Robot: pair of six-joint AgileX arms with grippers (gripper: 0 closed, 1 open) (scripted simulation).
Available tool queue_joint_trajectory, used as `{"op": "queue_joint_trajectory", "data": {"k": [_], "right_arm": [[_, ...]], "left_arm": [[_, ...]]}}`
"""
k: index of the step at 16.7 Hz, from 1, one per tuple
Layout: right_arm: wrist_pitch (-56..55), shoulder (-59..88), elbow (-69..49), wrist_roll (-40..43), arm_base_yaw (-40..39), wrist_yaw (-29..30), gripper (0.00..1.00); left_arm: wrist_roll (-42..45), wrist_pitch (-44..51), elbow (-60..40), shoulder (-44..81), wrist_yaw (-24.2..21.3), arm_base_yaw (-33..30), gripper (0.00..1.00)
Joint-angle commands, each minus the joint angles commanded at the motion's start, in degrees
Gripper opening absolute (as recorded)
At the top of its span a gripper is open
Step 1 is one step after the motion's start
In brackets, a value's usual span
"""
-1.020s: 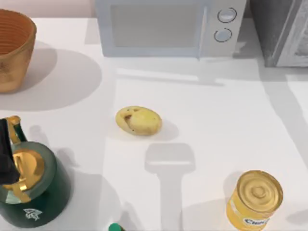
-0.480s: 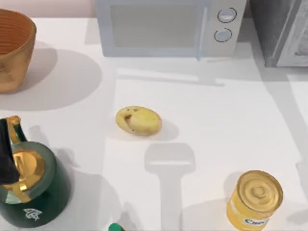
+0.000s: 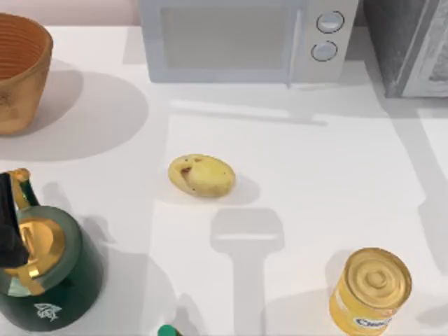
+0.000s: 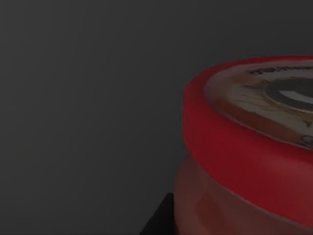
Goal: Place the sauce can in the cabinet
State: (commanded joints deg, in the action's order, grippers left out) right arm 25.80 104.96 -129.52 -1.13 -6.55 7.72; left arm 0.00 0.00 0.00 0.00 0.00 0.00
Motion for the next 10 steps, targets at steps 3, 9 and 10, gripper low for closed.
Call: {"op": "queue_joint_trajectory", "data": {"k": [3, 9, 10], "right_arm": [[-0.7, 2.2, -2.1, 0.0, 0.6, -0.5, 0.00], [-0.7, 2.2, -2.1, 0.0, 0.6, -0.5, 0.15], [-0.7, 2.2, -2.1, 0.0, 0.6, -0.5, 0.23]], "left_arm": [[0.0, 0.0, 0.0, 0.0, 0.0, 0.0, 1.00], [0.0, 0.0, 0.0, 0.0, 0.0, 0.0, 1.00], [0.0, 0.0, 0.0, 0.0, 0.0, 0.0, 1.00]]}}
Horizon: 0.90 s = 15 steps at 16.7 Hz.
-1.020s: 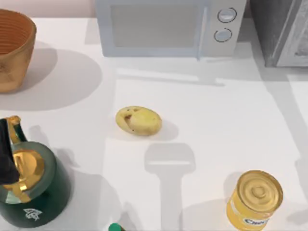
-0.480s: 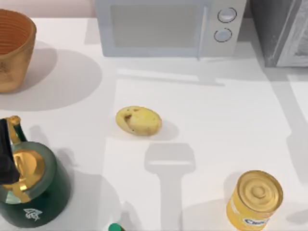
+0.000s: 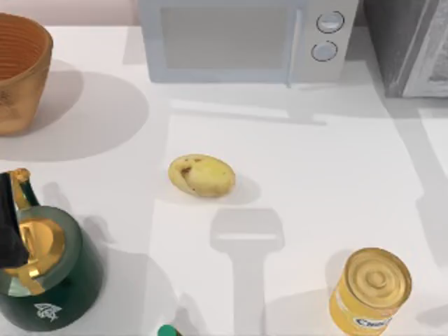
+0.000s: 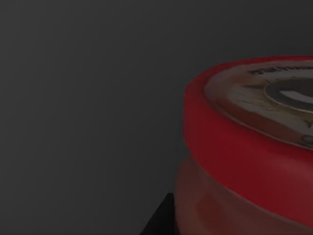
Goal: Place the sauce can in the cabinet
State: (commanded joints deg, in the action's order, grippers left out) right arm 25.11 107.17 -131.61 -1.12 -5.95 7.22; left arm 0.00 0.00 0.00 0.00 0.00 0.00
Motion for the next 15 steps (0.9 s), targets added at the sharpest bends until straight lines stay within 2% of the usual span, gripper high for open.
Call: {"op": "queue_joint_trajectory", "data": {"k": [10, 15], "right_arm": [[0.0, 0.0, 0.0, 0.0, 0.0, 0.0, 0.98], [0.0, 0.0, 0.0, 0.0, 0.0, 0.0, 1.00]], "left_arm": [[0.0, 0.0, 0.0, 0.0, 0.0, 0.0, 1.00], [0.0, 0.0, 0.0, 0.0, 0.0, 0.0, 1.00]]}}
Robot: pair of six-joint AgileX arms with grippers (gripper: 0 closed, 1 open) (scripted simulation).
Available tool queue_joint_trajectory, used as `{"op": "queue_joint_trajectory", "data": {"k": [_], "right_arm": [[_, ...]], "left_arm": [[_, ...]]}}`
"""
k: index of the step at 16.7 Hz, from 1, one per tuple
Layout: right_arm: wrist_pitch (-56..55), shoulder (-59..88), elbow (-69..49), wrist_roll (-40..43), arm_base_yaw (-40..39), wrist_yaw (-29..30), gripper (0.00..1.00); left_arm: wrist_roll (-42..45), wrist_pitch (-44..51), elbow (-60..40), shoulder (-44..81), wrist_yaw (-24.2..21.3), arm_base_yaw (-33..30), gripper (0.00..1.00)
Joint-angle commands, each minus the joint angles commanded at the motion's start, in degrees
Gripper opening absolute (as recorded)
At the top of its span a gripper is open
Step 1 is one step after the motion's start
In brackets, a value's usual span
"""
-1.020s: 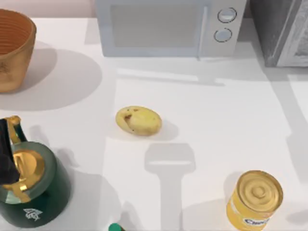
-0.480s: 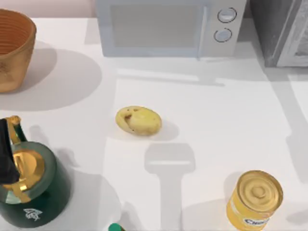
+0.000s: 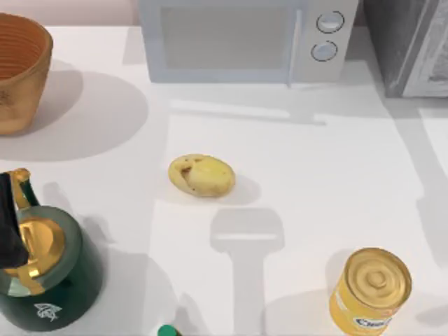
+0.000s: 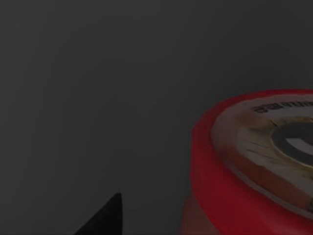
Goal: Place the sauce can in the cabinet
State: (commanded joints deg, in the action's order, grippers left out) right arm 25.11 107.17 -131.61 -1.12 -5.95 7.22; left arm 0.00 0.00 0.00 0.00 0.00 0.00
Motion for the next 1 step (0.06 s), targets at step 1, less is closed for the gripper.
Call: {"op": "queue_joint_trajectory", "data": {"k": [1], "right_arm": [[0.0, 0.0, 0.0, 0.0, 0.0, 0.0, 1.00]], "left_arm": [[0.0, 0.0, 0.0, 0.0, 0.0, 0.0, 1.00]]}}
